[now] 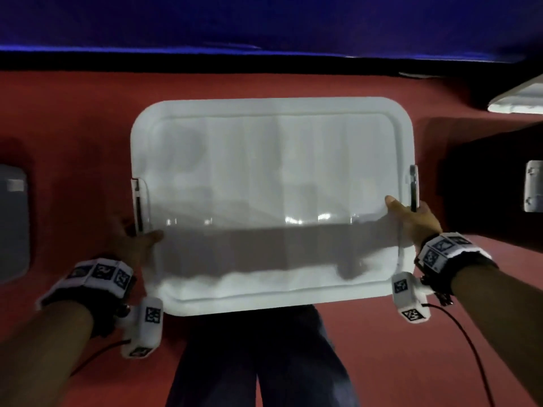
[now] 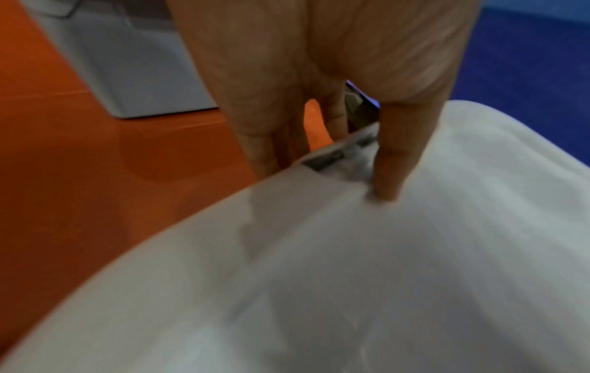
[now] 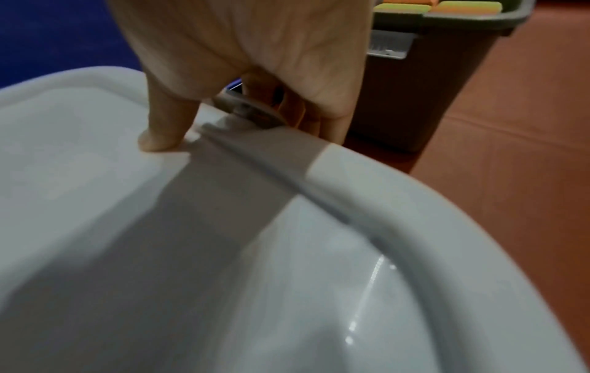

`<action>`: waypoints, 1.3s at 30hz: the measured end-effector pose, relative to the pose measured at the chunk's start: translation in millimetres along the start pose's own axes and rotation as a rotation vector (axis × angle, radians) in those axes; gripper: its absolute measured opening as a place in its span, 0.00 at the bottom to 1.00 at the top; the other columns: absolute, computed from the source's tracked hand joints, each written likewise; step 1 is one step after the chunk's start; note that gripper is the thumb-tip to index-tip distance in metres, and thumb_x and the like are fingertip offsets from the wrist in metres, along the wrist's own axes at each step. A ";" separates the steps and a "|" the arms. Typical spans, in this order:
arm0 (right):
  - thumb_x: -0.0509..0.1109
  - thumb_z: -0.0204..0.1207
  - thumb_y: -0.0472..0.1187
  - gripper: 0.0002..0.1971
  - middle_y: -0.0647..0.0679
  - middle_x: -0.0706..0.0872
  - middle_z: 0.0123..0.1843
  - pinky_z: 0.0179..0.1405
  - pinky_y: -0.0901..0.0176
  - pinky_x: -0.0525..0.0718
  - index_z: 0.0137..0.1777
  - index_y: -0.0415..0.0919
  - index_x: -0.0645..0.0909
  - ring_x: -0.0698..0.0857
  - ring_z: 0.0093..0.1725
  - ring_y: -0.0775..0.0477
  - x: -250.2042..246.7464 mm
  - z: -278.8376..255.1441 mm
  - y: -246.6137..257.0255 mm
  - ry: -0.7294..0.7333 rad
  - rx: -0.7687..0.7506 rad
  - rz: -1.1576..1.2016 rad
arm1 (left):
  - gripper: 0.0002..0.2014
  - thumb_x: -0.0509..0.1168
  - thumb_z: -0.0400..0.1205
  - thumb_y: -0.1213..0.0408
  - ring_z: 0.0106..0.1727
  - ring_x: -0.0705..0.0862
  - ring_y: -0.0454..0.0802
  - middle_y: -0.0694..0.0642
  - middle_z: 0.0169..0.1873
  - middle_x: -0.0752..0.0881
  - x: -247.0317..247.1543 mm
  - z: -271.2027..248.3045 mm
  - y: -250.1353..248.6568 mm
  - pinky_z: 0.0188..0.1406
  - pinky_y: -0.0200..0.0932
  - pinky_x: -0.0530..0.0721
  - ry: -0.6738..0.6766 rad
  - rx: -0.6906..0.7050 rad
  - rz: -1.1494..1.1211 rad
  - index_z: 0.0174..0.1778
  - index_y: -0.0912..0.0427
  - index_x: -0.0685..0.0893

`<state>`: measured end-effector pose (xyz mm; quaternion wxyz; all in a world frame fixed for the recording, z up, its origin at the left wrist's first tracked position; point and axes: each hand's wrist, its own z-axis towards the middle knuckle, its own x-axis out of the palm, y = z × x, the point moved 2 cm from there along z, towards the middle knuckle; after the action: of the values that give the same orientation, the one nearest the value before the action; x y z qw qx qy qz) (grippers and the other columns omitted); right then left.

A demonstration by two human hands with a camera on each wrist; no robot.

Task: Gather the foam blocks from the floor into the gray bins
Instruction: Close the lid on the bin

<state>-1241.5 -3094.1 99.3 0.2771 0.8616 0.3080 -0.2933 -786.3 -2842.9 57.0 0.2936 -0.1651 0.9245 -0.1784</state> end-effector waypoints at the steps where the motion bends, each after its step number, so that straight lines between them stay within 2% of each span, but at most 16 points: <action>1: 0.70 0.74 0.59 0.35 0.38 0.79 0.64 0.61 0.49 0.76 0.70 0.32 0.69 0.80 0.62 0.36 3.7 -0.8 1.2 0.011 0.018 -0.012 | 0.32 0.76 0.71 0.72 0.58 0.83 0.68 0.73 0.58 0.82 1.9 -6.5 -2.1 0.58 0.62 0.82 -0.050 0.033 0.015 0.68 0.75 0.70; 2: 0.67 0.77 0.57 0.35 0.35 0.77 0.67 0.63 0.46 0.75 0.73 0.32 0.66 0.78 0.64 0.34 6.9 -4.2 5.3 0.008 0.022 -0.026 | 0.34 0.74 0.73 0.72 0.63 0.79 0.67 0.69 0.65 0.78 4.9 -10.6 -3.4 0.62 0.63 0.78 -0.075 0.048 0.015 0.74 0.71 0.66; 4: 0.63 0.82 0.51 0.30 0.29 0.74 0.69 0.67 0.42 0.73 0.74 0.31 0.62 0.76 0.66 0.29 9.8 -6.7 10.3 -0.022 -0.006 -0.068 | 0.33 0.71 0.76 0.73 0.66 0.77 0.66 0.66 0.65 0.77 9.1 -15.4 -7.1 0.61 0.63 0.77 -0.089 0.071 0.015 0.75 0.70 0.66; 7: 0.58 0.84 0.49 0.25 0.27 0.75 0.67 0.68 0.37 0.72 0.75 0.37 0.60 0.78 0.64 0.26 12.5 -7.8 8.7 -0.036 -0.065 -0.112 | 0.28 0.72 0.73 0.78 0.63 0.76 0.77 0.79 0.62 0.77 13.7 -15.9 0.6 0.60 0.73 0.75 -0.181 0.147 0.014 0.68 0.77 0.72; 9: 0.59 0.82 0.53 0.28 0.32 0.78 0.67 0.69 0.37 0.72 0.78 0.46 0.56 0.78 0.64 0.27 12.5 -10.0 5.8 -0.065 -0.075 -0.101 | 0.31 0.72 0.70 0.79 0.66 0.75 0.74 0.76 0.65 0.77 16.3 -13.7 6.0 0.65 0.70 0.73 -0.231 0.180 -0.033 0.70 0.72 0.72; 12: 0.56 0.82 0.55 0.30 0.31 0.76 0.70 0.71 0.39 0.70 0.82 0.58 0.50 0.76 0.67 0.25 17.6 -13.7 6.4 -0.137 -0.043 -0.160 | 0.33 0.72 0.73 0.76 0.68 0.75 0.70 0.73 0.68 0.76 19.3 -17.5 -1.9 0.68 0.62 0.72 -0.160 0.159 -0.031 0.74 0.70 0.69; 15: 0.52 0.85 0.54 0.28 0.25 0.75 0.66 0.64 0.40 0.70 0.83 0.58 0.50 0.77 0.63 0.25 33.3 -24.0 13.6 -0.286 0.000 -0.214 | 0.27 0.68 0.78 0.77 0.64 0.76 0.77 0.78 0.64 0.77 13.8 -16.3 -4.0 0.61 0.66 0.73 -0.156 0.098 0.100 0.73 0.73 0.69; 17: 0.51 0.83 0.56 0.28 0.26 0.78 0.60 0.56 0.41 0.72 0.83 0.56 0.53 0.80 0.57 0.28 38.0 -26.2 14.5 -0.381 -0.020 -0.185 | 0.27 0.69 0.76 0.77 0.63 0.76 0.78 0.80 0.63 0.76 17.9 -22.7 -12.9 0.56 0.60 0.73 -0.168 0.118 0.185 0.71 0.77 0.69; 19: 0.53 0.84 0.53 0.29 0.28 0.77 0.62 0.56 0.42 0.73 0.84 0.55 0.51 0.80 0.58 0.29 32.6 -24.9 15.8 -0.256 -0.038 -0.194 | 0.34 0.71 0.72 0.72 0.67 0.73 0.76 0.78 0.67 0.73 28.5 -37.9 -26.6 0.62 0.57 0.73 -0.217 0.104 0.350 0.74 0.74 0.66; 22: 0.56 0.85 0.50 0.33 0.33 0.63 0.79 0.73 0.43 0.65 0.85 0.50 0.43 0.68 0.75 0.31 2.8 -11.3 7.9 0.183 -0.126 -0.229 | 0.37 0.69 0.73 0.63 0.76 0.64 0.70 0.70 0.77 0.62 70.9 -88.0 -59.4 0.75 0.61 0.63 -0.251 0.099 0.608 0.78 0.63 0.65; 25: 0.57 0.84 0.52 0.32 0.37 0.51 0.84 0.77 0.47 0.62 0.84 0.55 0.46 0.62 0.80 0.34 -58.1 2.7 -13.2 0.376 -0.127 -0.199 | 0.35 0.68 0.77 0.59 0.81 0.55 0.62 0.59 0.83 0.51 147.5 -149.5 -89.2 0.79 0.56 0.58 -0.158 0.182 0.679 0.80 0.49 0.63; 29: 0.60 0.82 0.52 0.31 0.35 0.67 0.79 0.76 0.49 0.66 0.83 0.57 0.52 0.70 0.76 0.36 -173.0 39.8 -65.3 0.335 -0.132 -0.159 | 0.33 0.67 0.79 0.61 0.83 0.51 0.58 0.55 0.83 0.48 264.4 -238.8 -130.0 0.79 0.50 0.58 -0.043 0.291 0.668 0.80 0.46 0.63; 31: 0.62 0.82 0.49 0.31 0.35 0.76 0.72 0.70 0.52 0.72 0.82 0.51 0.55 0.76 0.71 0.37 -243.5 68.4 -94.4 0.323 -0.157 -0.170 | 0.31 0.67 0.79 0.62 0.82 0.54 0.58 0.57 0.83 0.52 326.4 -285.7 -155.7 0.78 0.48 0.59 0.017 0.334 0.641 0.79 0.48 0.65; 33: 0.64 0.81 0.46 0.31 0.36 0.84 0.57 0.55 0.54 0.77 0.81 0.46 0.57 0.82 0.59 0.37 -317.4 94.3 -117.7 0.260 -0.147 -0.182 | 0.29 0.67 0.79 0.63 0.79 0.63 0.60 0.61 0.79 0.63 384.4 -331.8 -177.6 0.76 0.48 0.62 0.107 0.382 0.608 0.77 0.53 0.68; 35: 0.66 0.81 0.45 0.31 0.36 0.81 0.47 0.46 0.52 0.76 0.81 0.47 0.58 0.80 0.49 0.39 -391.0 116.4 -131.4 0.147 -0.130 -0.202 | 0.26 0.68 0.79 0.64 0.73 0.72 0.61 0.64 0.73 0.72 433.0 -377.6 -194.2 0.73 0.47 0.67 0.235 0.394 0.571 0.74 0.56 0.73; 39: 0.66 0.79 0.45 0.32 0.34 0.82 0.54 0.38 0.54 0.75 0.81 0.51 0.57 0.82 0.48 0.39 -505.1 151.0 -121.9 -0.011 -0.123 -0.136 | 0.21 0.68 0.79 0.62 0.71 0.74 0.57 0.60 0.69 0.77 489.3 -441.2 -211.6 0.70 0.41 0.68 0.401 0.435 0.612 0.69 0.53 0.78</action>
<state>-1699.0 -3299.4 302.8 0.3105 0.8185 0.3817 -0.2965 -1387.7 -3127.3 247.6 0.1753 0.2208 0.9105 -0.3025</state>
